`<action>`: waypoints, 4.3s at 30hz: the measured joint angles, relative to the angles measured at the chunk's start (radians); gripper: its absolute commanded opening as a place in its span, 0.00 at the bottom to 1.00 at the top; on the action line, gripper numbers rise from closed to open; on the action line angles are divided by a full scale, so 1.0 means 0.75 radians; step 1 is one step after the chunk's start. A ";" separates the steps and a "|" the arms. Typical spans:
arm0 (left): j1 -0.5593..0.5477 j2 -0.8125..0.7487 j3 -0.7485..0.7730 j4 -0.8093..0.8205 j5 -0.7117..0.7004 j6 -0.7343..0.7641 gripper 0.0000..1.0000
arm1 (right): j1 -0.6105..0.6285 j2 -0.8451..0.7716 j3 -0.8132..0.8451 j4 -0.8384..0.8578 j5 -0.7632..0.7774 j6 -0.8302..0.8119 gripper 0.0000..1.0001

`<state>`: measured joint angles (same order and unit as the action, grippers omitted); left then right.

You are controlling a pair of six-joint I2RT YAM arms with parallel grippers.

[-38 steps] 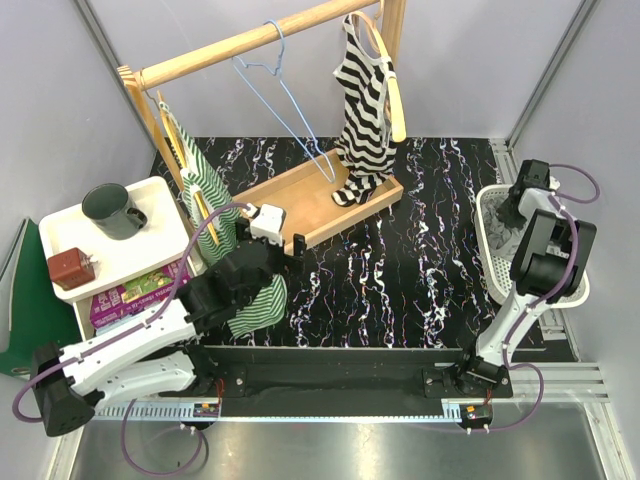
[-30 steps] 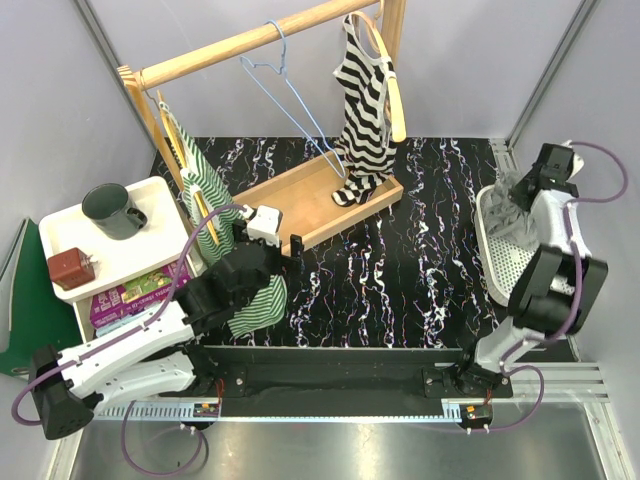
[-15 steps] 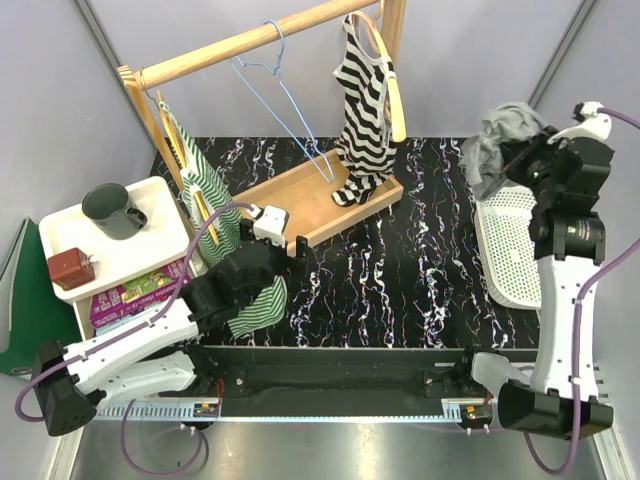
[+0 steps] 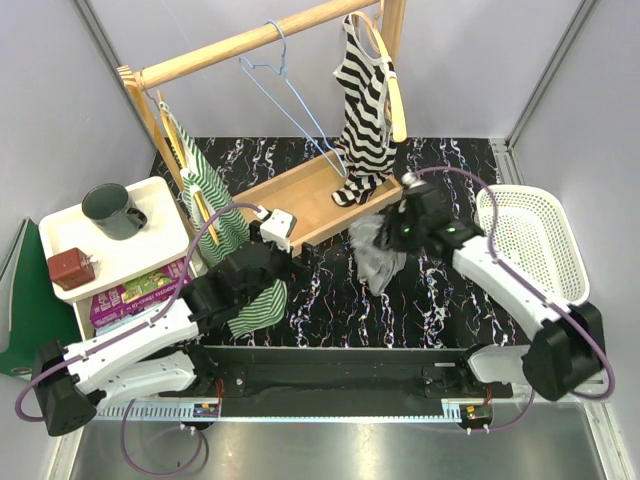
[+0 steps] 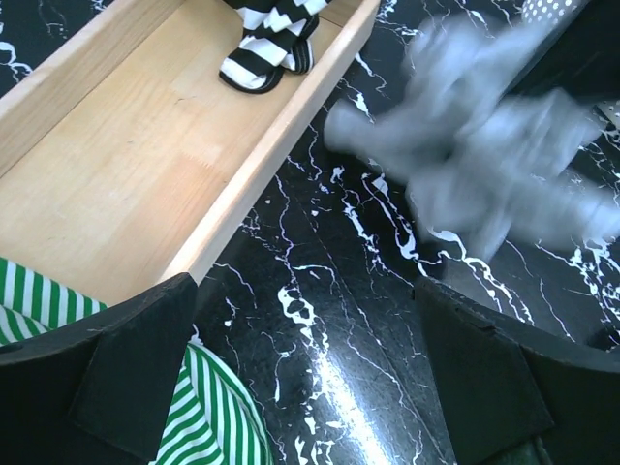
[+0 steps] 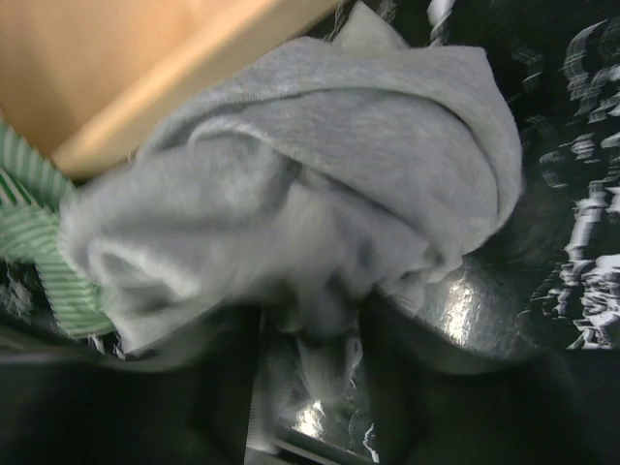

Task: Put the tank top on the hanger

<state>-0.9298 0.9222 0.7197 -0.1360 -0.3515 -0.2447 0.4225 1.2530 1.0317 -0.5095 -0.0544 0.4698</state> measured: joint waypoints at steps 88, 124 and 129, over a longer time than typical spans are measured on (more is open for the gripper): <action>0.051 0.408 0.769 -0.113 -0.373 0.427 0.35 | 0.052 -0.326 0.426 -0.222 0.819 -0.359 0.16; -0.221 1.005 0.268 0.271 0.270 -0.403 0.82 | -0.008 -0.199 -0.228 -0.054 0.448 -0.015 0.05; -0.150 1.096 0.277 0.333 0.249 -0.357 0.80 | -0.008 -0.246 -0.229 -0.107 0.485 -0.027 0.05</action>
<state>-1.0424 1.7443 0.9272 0.1135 -0.1650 -0.5125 0.4168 1.0687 0.8597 -0.5900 0.3092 0.4492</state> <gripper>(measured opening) 0.820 0.046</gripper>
